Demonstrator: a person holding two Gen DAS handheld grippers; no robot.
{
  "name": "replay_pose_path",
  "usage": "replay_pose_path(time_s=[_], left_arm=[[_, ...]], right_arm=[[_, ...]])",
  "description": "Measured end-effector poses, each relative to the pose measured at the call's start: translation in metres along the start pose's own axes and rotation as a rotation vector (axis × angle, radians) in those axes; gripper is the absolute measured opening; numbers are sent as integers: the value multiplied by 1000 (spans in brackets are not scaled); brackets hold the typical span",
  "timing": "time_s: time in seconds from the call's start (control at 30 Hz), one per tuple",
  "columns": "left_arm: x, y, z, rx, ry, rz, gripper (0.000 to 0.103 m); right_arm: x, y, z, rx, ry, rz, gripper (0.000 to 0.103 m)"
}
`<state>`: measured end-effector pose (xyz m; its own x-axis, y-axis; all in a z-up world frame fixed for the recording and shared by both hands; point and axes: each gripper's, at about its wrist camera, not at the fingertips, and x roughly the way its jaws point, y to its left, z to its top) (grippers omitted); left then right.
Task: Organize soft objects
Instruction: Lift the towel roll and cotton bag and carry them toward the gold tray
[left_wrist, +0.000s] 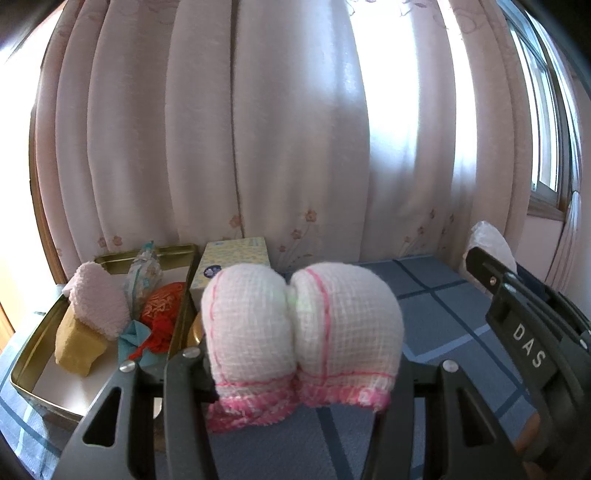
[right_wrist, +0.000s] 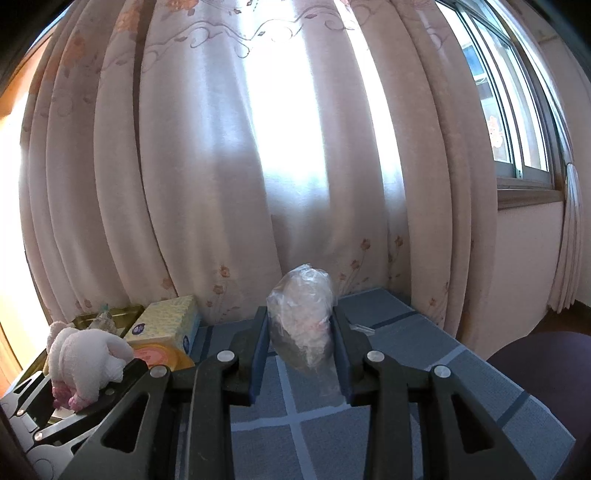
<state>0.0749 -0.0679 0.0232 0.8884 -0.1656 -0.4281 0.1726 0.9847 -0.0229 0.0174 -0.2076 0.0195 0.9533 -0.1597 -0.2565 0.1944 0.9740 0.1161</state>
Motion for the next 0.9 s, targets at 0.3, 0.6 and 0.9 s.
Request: replay_pose_path(time_s=[0.3,0.6,0.9], left_arm=[[-4,3,-1,1,-3,9,49],[-12,10,-5,0,-15,30,49],[-23,33,-8,-19,-25,72,49]], right_arm=[[-9,14,-3,-36,-26,20,35],[-18,32,-8,-73,-52,50,35],[-21,47,-12,-75,-53,88,35]])
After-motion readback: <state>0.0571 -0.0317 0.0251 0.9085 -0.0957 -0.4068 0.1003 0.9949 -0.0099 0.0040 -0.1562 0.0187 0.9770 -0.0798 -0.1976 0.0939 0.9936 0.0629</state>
